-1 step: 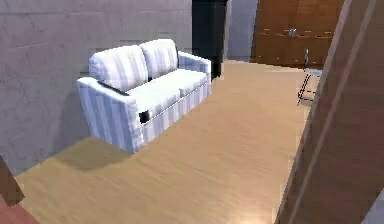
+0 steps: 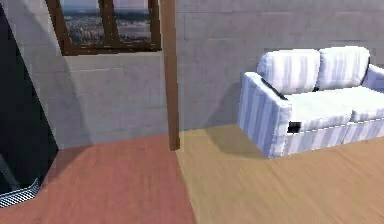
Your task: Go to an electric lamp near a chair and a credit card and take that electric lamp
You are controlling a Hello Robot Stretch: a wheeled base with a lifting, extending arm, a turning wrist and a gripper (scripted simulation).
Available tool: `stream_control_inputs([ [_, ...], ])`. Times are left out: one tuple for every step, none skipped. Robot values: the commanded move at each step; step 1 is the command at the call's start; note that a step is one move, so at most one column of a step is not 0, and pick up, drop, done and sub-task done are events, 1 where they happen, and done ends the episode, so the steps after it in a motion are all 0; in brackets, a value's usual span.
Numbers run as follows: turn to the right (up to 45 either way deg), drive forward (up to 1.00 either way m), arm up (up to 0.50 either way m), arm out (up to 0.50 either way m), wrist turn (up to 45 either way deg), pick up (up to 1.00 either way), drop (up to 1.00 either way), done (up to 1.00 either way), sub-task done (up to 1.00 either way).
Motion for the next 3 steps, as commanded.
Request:
stream_control_inputs([
  [-21.0, 0.0, 0.0, 0.0, 0.0, 0.0, 0.0, 0.0, 0.0],
  [0.0, 0.2, 0.0, 0.0, 0.0, 0.0, 0.0, 0.0, 0.0],
  [9.0, 0.0, 0.0, 0.0, 0.0, 0.0, 0.0, 0.0, 0.0],
])
